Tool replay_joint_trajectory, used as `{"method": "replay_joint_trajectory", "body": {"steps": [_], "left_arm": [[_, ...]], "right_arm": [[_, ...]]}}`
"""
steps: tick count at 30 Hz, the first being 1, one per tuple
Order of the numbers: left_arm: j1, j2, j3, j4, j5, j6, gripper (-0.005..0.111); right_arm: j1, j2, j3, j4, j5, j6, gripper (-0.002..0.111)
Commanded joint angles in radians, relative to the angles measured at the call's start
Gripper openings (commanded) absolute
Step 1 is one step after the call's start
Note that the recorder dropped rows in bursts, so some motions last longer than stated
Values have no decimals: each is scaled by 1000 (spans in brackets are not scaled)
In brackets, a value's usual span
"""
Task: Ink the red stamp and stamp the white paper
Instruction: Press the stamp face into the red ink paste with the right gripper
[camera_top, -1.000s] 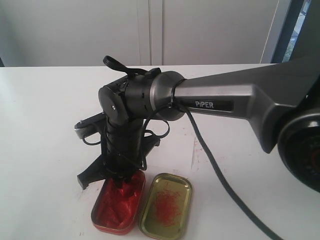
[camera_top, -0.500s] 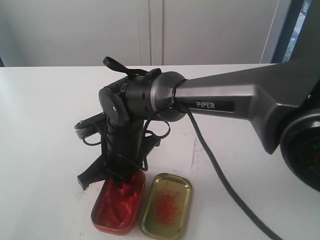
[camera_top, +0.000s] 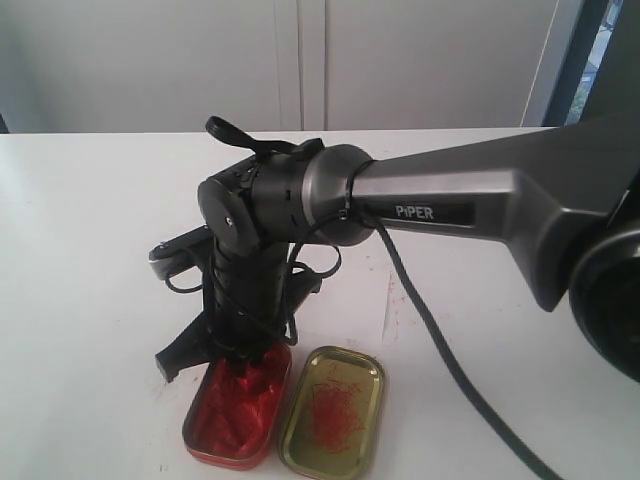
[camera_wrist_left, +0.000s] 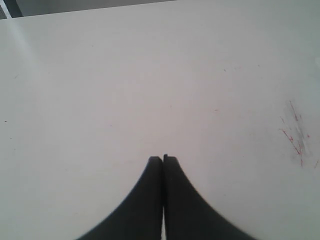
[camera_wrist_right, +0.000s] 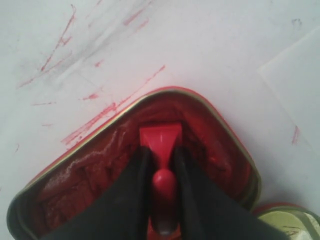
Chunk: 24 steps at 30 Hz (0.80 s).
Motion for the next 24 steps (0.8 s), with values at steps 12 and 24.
{"method": "replay_joint_trajectory", "body": {"steps": [12, 24], "left_arm": [[1, -5, 5, 1, -5, 0, 0], [1, -5, 5, 1, -5, 0, 0]], "right_arm": [[1, -86, 8, -28, 2, 4, 0], [1, -97, 8, -30, 26, 4, 0]]}}
